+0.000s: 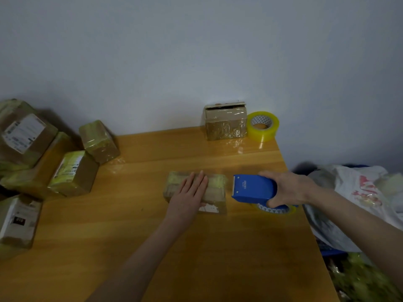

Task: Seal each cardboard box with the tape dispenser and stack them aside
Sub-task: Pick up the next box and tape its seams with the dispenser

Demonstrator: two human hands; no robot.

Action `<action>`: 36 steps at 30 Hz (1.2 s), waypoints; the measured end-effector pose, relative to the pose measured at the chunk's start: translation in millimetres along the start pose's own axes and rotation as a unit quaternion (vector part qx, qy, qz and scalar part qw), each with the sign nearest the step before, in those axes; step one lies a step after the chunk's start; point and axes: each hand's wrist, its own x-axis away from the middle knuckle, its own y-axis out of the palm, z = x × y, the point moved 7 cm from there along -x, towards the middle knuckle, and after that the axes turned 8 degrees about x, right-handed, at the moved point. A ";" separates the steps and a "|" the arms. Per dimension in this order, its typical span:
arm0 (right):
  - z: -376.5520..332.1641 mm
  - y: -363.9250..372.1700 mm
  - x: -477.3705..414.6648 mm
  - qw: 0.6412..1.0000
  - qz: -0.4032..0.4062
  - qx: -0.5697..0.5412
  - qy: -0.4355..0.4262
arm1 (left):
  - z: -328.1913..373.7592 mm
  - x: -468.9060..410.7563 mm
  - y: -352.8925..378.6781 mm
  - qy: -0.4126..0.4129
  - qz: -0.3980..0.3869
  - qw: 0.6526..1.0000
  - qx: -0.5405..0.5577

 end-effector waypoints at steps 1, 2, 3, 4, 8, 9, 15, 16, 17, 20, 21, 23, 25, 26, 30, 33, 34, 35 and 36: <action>-4.1 -1.0 -3.7 1.000 -0.001 0.017 0.004 | -0.3 -0.5 -1.1 0.002 -0.002 1.000 0.003; -7.7 -1.8 -7.1 1.000 -0.002 0.030 0.007 | -0.2 -0.6 -2.7 0.004 -0.005 1.000 0.011; -10.8 -2.2 -10.4 0.999 0.001 0.039 0.010 | 0.1 -0.5 -4.7 0.006 -0.005 1.000 0.023; -13.8 -2.5 -13.0 0.999 0.003 0.043 0.011 | 1.2 -0.7 -6.8 0.005 -0.005 0.999 0.038; -18.6 -4.9 -19.4 0.999 -0.006 0.039 0.019 | 20.0 -8.3 -11.4 -0.029 -0.021 0.996 0.081; -19.0 -6.9 -19.9 0.999 -0.008 0.044 0.021 | 25.5 -10.8 -12.0 -0.041 -0.018 0.995 0.093; -30.9 -29.0 -24.1 0.996 -0.036 0.078 0.022 | 28.6 -11.8 -8.4 -0.054 -0.009 0.994 0.098; -32.9 -32.9 -24.9 0.996 -0.044 0.076 0.020 | 27.9 -12.1 -8.1 -0.052 -0.009 0.994 0.100; -34.7 -35.7 -25.9 0.995 -0.052 0.078 0.018 | 27.6 -12.6 -7.8 -0.053 -0.008 0.993 0.103; -40.5 -40.0 -27.9 0.993 -0.073 0.094 0.018 | 27.0 -12.3 -7.3 -0.052 -0.010 0.992 0.112; -41.9 -41.7 -28.5 0.992 -0.077 0.095 0.017 | 27.3 -12.3 -7.4 -0.051 -0.012 0.992 0.113; -45.5 -45.6 -29.9 0.992 -0.088 0.084 0.020 | 27.8 -11.7 -8.2 -0.051 -0.013 0.992 0.117; -44.3 -40.8 -30.2 0.990 -0.098 0.087 0.043 | 29.1 -8.5 -8.7 -0.044 -0.007 0.992 0.114; -41.9 -33.9 -30.2 0.989 -0.098 0.097 0.058 | 29.6 -4.8 -8.7 -0.039 0.002 0.993 0.113; -24.8 -16.4 -32.0 0.994 -0.067 0.037 0.080 | 27.5 -1.9 -22.2 -0.068 0.069 0.976 0.197; -6.6 -37.0 -30.6 0.989 0.020 -0.107 0.098 | 32.7 -18.1 -36.0 -0.168 0.103 0.961 0.193; -0.9 -45.8 -30.1 0.979 0.069 -0.159 0.111 | 35.7 -25.1 -39.3 -0.200 0.097 0.960 0.170; 4.0 -51.6 -30.1 0.961 0.118 -0.216 0.122 | 39.2 -31.8 -40.5 -0.221 0.084 0.960 0.147; 6.7 -53.2 -30.6 0.940 0.158 -0.275 0.128 | 42.2 -36.4 -39.9 -0.231 0.070 0.961 0.133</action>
